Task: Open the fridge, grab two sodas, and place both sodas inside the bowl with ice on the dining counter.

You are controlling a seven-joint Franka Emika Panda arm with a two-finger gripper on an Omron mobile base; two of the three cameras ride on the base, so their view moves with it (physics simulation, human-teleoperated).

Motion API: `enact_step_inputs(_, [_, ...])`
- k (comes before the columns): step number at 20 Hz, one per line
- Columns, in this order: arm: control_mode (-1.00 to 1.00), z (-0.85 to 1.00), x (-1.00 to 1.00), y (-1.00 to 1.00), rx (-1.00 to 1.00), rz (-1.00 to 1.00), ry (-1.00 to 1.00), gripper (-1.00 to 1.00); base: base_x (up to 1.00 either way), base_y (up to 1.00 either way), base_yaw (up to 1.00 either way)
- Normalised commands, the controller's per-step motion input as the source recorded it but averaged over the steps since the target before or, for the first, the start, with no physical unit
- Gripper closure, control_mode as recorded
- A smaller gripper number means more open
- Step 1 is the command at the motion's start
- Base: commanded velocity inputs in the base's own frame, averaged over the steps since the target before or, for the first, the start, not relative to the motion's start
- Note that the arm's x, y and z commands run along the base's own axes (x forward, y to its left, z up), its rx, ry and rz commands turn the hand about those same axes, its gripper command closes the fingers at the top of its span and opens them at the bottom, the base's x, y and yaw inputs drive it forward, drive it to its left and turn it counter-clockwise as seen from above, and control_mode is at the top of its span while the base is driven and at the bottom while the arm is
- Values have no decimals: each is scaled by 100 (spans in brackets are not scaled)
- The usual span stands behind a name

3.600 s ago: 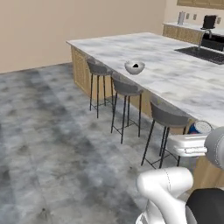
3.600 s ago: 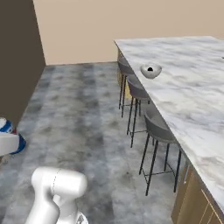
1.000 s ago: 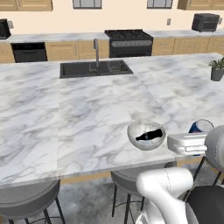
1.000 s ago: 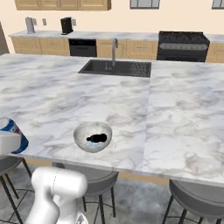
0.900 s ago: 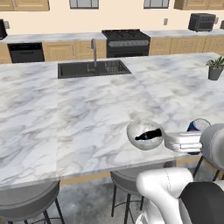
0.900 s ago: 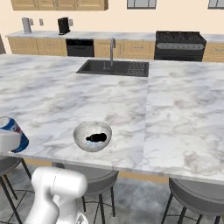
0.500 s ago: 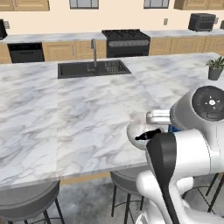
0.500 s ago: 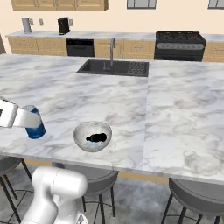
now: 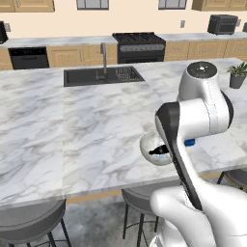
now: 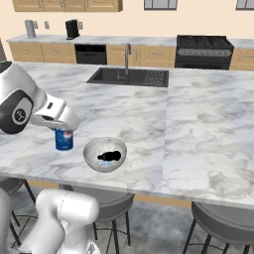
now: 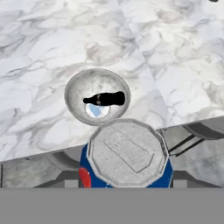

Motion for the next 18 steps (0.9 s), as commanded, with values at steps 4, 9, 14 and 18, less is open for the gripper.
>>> enact_step_inputs(4, [-100,-36,60,-4,0,3,28,100,0,0,0])
enact_step_inputs(9, [-100,-39,36,-5,0,1,8,100,0,0,0])
enact_step_inputs(14, [-100,-33,32,-19,5,0,2,100,0,0,0])
enact_step_inputs(18, [-100,-37,36,-21,3,0,0,100,0,0,0])
